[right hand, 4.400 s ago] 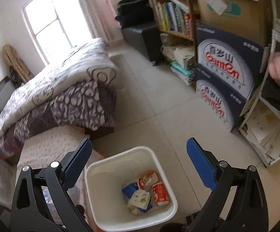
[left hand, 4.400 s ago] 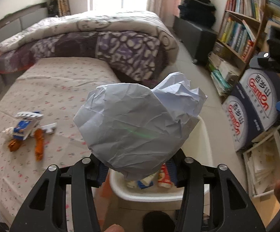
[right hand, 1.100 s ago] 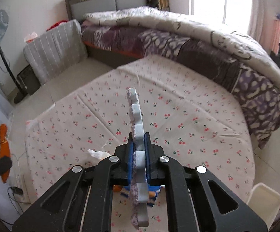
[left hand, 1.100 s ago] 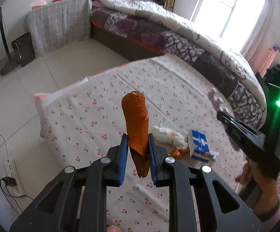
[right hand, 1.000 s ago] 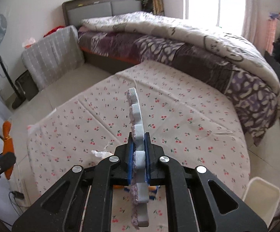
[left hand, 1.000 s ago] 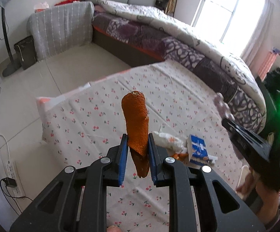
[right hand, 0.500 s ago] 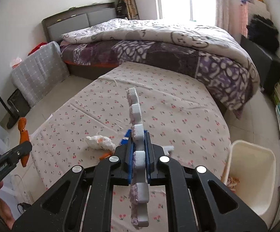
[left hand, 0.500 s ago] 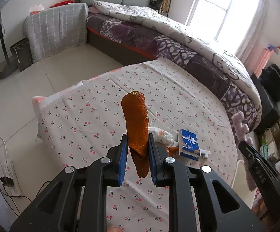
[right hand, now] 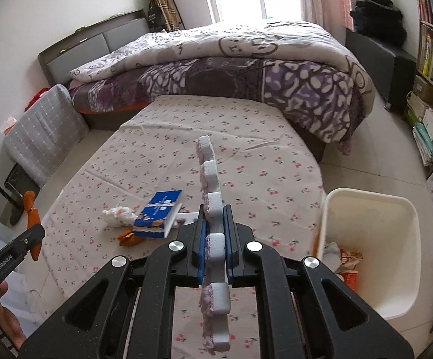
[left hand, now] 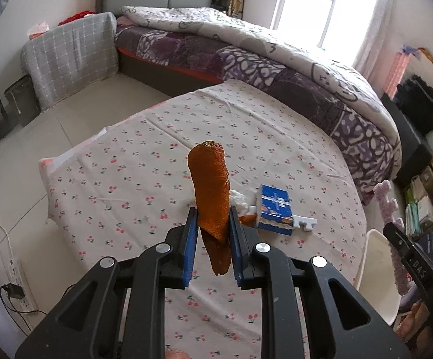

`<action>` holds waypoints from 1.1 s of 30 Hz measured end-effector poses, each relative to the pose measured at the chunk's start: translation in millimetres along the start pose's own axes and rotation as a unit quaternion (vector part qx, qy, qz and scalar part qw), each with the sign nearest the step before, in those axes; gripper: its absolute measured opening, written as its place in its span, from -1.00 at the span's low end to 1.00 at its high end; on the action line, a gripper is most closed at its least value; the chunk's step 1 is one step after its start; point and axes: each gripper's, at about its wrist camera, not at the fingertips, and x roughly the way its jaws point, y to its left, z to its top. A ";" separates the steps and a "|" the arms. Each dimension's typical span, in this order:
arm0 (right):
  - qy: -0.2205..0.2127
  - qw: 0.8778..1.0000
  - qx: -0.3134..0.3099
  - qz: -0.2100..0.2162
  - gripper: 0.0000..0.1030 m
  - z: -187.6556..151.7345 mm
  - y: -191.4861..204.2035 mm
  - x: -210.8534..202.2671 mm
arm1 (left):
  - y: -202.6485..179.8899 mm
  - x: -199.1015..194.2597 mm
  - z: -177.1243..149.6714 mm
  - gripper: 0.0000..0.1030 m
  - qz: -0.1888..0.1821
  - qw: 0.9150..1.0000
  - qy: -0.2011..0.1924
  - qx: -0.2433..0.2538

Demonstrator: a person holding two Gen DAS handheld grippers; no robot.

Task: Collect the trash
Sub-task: 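Carry both items over the white bin and open the right gripper to drop the strip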

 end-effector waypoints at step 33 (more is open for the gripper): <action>-0.002 0.970 0.212 -0.116 0.41 2.6 -206.8 -52.8 | -194.2 14.4 -58.2 -0.61 -0.111 0.983 0.036 0.144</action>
